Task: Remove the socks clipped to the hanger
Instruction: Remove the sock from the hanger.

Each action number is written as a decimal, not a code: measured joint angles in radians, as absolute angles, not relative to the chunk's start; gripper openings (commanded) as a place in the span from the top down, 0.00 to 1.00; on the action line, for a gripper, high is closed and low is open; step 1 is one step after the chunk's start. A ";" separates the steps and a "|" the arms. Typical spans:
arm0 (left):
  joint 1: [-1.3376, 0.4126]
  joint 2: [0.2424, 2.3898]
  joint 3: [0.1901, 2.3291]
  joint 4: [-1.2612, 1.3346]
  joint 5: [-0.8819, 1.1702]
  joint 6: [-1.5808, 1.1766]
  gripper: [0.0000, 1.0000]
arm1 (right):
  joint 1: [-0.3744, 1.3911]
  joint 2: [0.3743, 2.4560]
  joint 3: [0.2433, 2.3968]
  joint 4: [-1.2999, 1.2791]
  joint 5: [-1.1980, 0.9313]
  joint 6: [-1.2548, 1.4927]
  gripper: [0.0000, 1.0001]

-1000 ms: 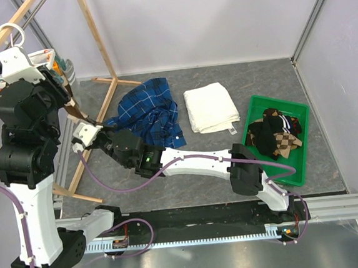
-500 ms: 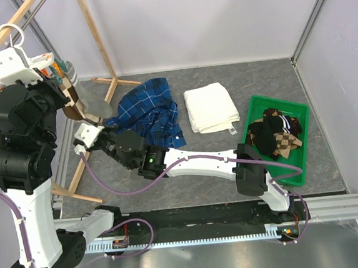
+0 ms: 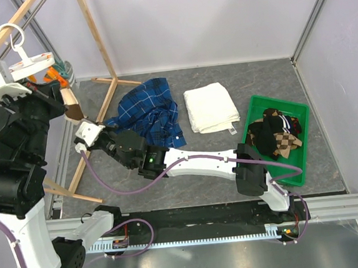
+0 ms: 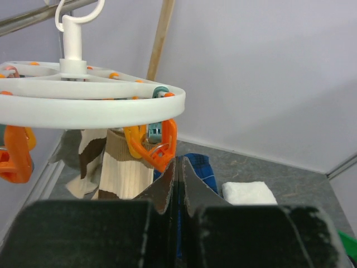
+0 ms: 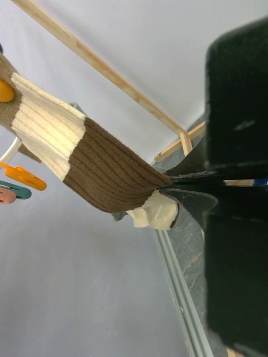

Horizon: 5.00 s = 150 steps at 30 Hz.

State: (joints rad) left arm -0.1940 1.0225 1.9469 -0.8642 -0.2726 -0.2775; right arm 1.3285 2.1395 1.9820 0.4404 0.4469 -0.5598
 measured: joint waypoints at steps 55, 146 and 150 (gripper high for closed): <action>-0.194 0.984 1.957 -0.847 -0.096 -0.248 0.48 | 1.341 2.120 1.979 0.430 0.362 -0.341 1.00; -0.194 1.022 1.864 -0.625 -0.289 -0.334 0.63 | 1.274 2.058 1.927 0.454 0.178 -0.280 1.00; -0.194 1.037 1.887 -0.661 -0.370 -0.315 0.63 | 1.256 2.058 1.933 0.459 0.158 -0.244 0.98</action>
State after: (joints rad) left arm -0.1940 1.0370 1.8874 -0.6609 -0.3698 -0.3149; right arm 1.2564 2.0579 1.9327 0.4595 0.1581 -0.2440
